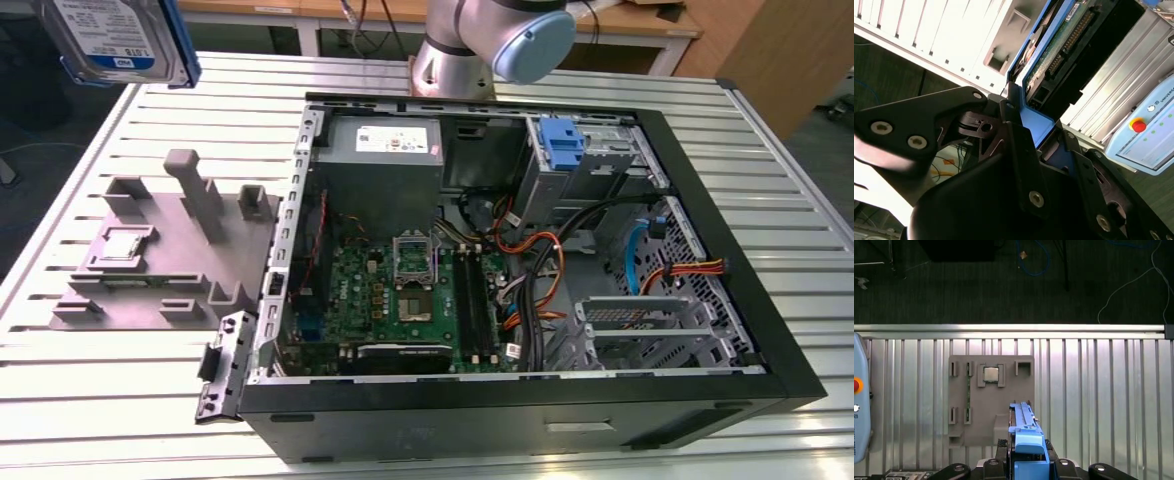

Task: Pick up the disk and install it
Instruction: 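Pick up the disk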

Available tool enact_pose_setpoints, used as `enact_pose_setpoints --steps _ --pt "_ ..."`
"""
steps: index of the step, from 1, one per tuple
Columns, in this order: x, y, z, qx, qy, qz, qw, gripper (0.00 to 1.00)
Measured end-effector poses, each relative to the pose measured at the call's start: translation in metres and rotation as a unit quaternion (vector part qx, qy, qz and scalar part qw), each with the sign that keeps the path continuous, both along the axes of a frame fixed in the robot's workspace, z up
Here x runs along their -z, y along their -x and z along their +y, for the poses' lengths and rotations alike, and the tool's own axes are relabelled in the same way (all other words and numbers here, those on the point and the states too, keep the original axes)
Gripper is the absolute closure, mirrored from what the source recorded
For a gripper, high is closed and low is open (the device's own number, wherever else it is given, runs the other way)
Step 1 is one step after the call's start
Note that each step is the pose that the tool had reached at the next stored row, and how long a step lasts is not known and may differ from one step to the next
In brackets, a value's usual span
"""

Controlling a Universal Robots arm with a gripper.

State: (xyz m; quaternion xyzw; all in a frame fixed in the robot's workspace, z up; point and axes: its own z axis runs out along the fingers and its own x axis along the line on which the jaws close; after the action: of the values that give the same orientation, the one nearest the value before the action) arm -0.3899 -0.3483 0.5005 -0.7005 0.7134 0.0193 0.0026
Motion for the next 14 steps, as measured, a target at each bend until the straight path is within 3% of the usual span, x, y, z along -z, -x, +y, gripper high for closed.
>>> enact_pose_setpoints --steps 14 --pt "0.0 -0.0078 0.0 0.0 0.0 0.0 1.0 0.63"
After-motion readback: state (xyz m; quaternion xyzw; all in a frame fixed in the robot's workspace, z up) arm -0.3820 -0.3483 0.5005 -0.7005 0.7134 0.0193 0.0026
